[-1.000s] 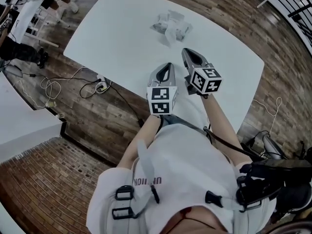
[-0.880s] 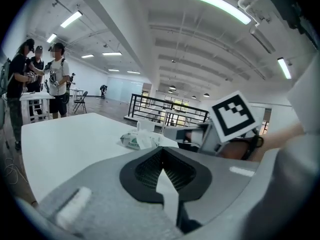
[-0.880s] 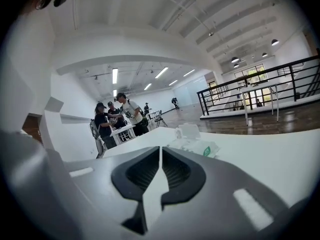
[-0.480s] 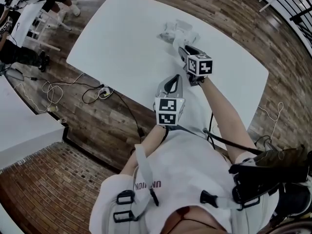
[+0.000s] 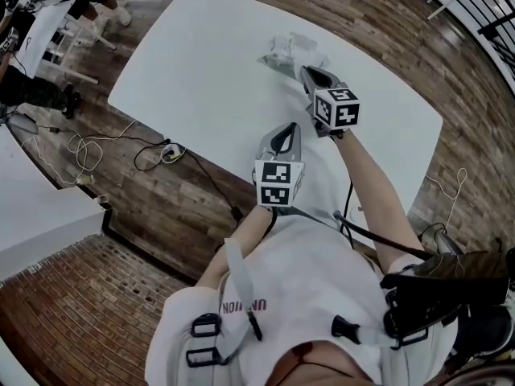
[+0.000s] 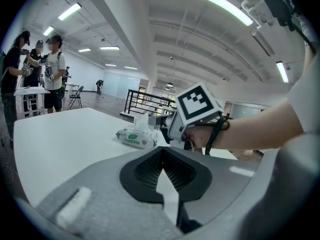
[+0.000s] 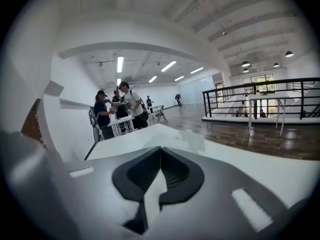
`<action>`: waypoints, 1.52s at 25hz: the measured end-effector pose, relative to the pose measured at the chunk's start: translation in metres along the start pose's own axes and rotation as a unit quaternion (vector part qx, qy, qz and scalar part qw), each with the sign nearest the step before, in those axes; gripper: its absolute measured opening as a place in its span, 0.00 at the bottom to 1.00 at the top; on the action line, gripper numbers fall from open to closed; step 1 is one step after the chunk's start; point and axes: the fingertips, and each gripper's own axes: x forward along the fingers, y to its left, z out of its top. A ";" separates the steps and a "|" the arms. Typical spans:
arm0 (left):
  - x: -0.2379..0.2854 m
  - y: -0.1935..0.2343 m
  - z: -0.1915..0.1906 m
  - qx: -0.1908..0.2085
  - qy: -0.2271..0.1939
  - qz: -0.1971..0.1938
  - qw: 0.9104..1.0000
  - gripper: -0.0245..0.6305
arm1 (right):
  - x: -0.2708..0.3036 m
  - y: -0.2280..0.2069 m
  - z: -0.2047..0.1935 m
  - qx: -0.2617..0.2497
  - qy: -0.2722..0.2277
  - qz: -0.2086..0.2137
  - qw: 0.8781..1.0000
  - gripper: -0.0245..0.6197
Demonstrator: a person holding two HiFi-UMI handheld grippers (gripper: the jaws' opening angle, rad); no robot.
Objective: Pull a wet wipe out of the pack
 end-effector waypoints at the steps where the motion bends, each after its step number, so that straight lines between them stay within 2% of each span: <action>1: 0.000 -0.001 0.000 0.001 0.000 -0.002 1.000 0.04 | -0.009 0.000 0.016 -0.005 -0.021 0.003 1.000 0.05; 7: 0.001 -0.012 0.004 0.008 -0.008 -0.014 1.000 0.04 | -0.098 0.006 0.115 -0.058 -0.144 0.004 0.988 0.05; 10: 0.001 -0.017 0.006 0.013 -0.010 -0.017 1.000 0.04 | -0.141 0.004 0.121 -0.064 -0.158 -0.008 0.985 0.05; 13: 0.001 -0.022 0.007 0.019 -0.010 -0.021 1.000 0.04 | -0.158 -0.008 0.082 -0.035 -0.125 -0.030 0.991 0.05; 18: -0.003 -0.029 0.003 0.023 -0.005 -0.029 0.999 0.04 | -0.148 -0.022 -0.028 0.028 -0.006 -0.055 0.998 0.05; 21: -0.003 -0.031 0.001 0.024 -0.004 -0.029 0.999 0.04 | -0.143 -0.029 -0.093 0.065 0.072 -0.071 0.993 0.05; 24: -0.003 -0.033 0.000 0.027 -0.004 -0.028 0.999 0.04 | -0.145 -0.031 -0.139 0.103 0.127 -0.076 0.984 0.06; 27: -0.004 -0.034 0.002 0.024 -0.004 -0.029 0.999 0.04 | -0.149 -0.027 -0.157 0.122 0.151 -0.071 0.978 0.25; 30: -0.003 -0.035 0.002 0.024 -0.005 -0.028 0.999 0.04 | -0.160 -0.026 -0.146 0.124 0.130 -0.071 0.981 0.26; 36: -0.002 -0.040 0.003 0.027 -0.009 -0.027 0.999 0.04 | -0.182 -0.014 -0.078 0.111 0.028 -0.051 0.992 0.29; 37: -0.003 -0.041 0.004 0.028 -0.010 -0.027 0.999 0.04 | -0.186 -0.014 -0.065 0.108 0.005 -0.055 0.993 0.26; 38: -0.003 -0.043 0.006 0.029 -0.012 -0.027 0.999 0.04 | -0.191 -0.014 -0.052 0.105 -0.019 -0.062 0.992 0.19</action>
